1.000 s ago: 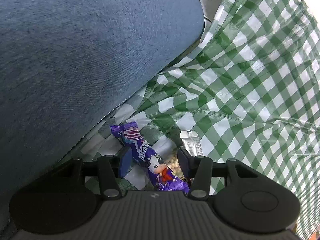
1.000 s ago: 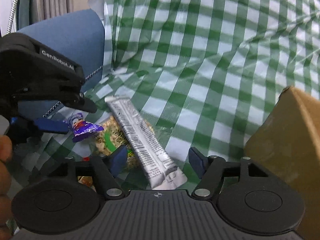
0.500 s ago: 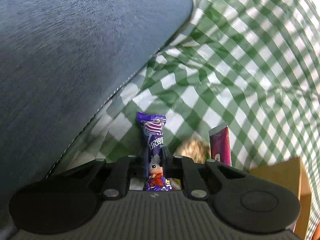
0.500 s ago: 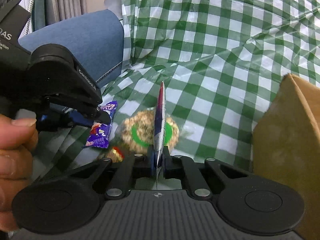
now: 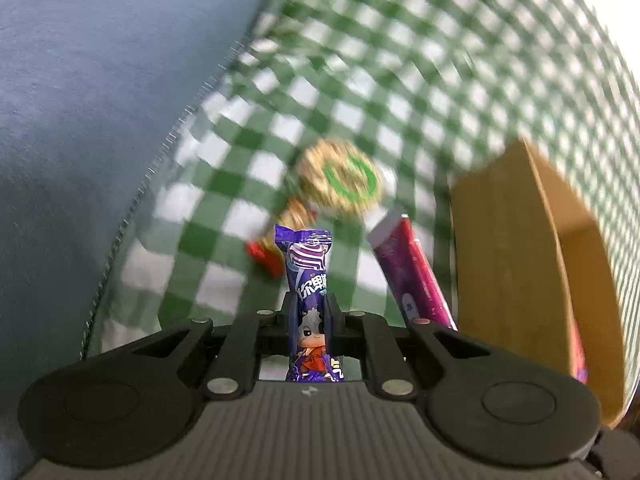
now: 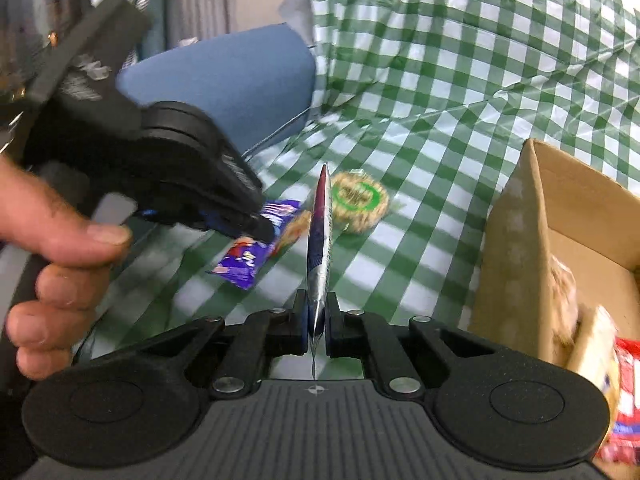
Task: Organize snacks
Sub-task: 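Grasp the silver bar with the right tool while the left tool grasps the purple candy, then lift the silver bar with the right tool while the left tool lifts the purple candy over the box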
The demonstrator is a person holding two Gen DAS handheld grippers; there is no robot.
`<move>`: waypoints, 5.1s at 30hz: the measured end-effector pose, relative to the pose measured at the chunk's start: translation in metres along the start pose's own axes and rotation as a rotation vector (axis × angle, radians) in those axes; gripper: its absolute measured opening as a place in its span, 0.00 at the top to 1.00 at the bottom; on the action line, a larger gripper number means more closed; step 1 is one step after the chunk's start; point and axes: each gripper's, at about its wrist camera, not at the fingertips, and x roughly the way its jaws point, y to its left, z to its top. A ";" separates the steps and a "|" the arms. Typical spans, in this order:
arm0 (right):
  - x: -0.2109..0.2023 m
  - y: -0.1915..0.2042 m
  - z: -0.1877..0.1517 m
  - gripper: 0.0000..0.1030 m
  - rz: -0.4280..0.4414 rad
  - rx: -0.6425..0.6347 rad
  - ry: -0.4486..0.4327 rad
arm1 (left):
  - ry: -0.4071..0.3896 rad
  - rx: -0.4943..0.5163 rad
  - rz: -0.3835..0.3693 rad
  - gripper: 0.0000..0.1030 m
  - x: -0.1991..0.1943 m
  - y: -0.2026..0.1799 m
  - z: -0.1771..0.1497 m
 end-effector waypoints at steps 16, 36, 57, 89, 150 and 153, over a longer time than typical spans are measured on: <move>0.022 0.005 -0.049 0.92 -0.055 0.048 0.177 | 0.129 0.084 0.040 0.87 0.020 0.001 -0.021; 0.043 0.001 -0.048 0.61 0.065 0.102 0.176 | 0.149 0.085 0.070 0.66 0.026 -0.001 -0.023; 0.040 -0.002 -0.055 0.68 0.005 0.096 0.186 | 0.142 0.171 0.124 0.65 0.035 -0.015 -0.026; 0.027 -0.007 -0.049 0.73 -0.024 0.101 0.117 | 0.079 0.206 0.111 0.85 0.024 -0.022 -0.020; -0.139 -0.170 -0.056 0.73 -0.369 0.281 -0.478 | -0.613 0.449 -0.293 0.84 -0.074 -0.204 -0.036; -0.140 -0.178 -0.059 0.73 -0.392 0.297 -0.477 | -0.618 0.483 -0.313 0.84 -0.072 -0.215 -0.043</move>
